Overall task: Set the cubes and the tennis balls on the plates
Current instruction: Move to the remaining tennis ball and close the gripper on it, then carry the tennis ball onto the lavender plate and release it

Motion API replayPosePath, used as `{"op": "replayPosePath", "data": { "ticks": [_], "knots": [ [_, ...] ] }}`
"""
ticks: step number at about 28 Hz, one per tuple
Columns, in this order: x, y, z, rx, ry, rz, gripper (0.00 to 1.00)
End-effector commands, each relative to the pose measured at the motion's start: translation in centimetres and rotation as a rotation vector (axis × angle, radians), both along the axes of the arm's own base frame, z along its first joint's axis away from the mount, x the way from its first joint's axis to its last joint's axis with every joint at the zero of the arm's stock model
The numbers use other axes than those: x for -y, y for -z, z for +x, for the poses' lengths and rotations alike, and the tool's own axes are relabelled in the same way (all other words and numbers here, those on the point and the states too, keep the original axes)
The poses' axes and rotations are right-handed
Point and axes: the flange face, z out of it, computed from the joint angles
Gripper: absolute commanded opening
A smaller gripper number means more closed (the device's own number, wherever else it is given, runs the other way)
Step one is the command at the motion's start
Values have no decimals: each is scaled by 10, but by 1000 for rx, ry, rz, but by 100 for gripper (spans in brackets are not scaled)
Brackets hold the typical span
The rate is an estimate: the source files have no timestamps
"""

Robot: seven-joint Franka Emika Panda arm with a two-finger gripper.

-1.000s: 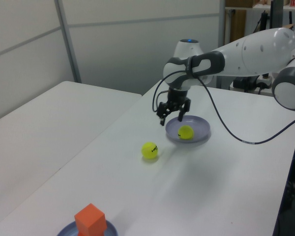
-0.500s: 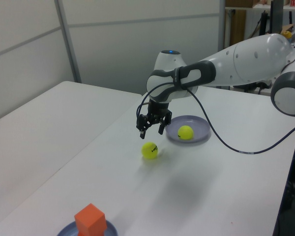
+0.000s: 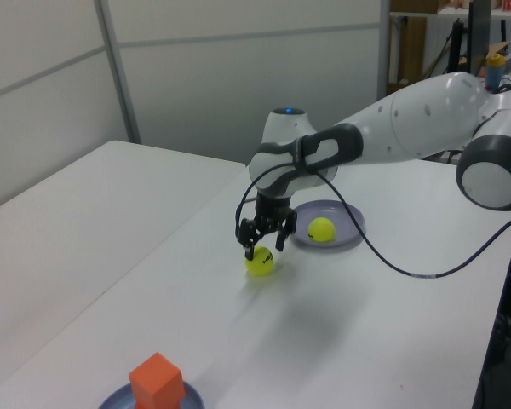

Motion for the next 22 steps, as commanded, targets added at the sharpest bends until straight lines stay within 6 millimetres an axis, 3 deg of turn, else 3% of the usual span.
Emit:
{"op": "replayPosePath", "data": {
  "ticks": [1, 3, 4, 5, 6, 7, 12, 15, 22],
  "knots": [
    [-12, 16, 1, 15, -5, -21, 79],
    [-13, 16, 1, 18, -5, -22, 62],
    [-12, 15, 2, 20, -3, -21, 36],
    [-13, 15, 1, 20, -4, -20, 20],
    [-13, 15, 1, 20, -4, -19, 6],
    [-11, 14, 2, 21, -1, -19, 0],
    [-4, 7, 3, 33, -1, -22, 0],
    [8, -14, 3, 62, 11, -20, 0],
    [70, -32, 5, 98, 68, -57, 0]
  ]
}}
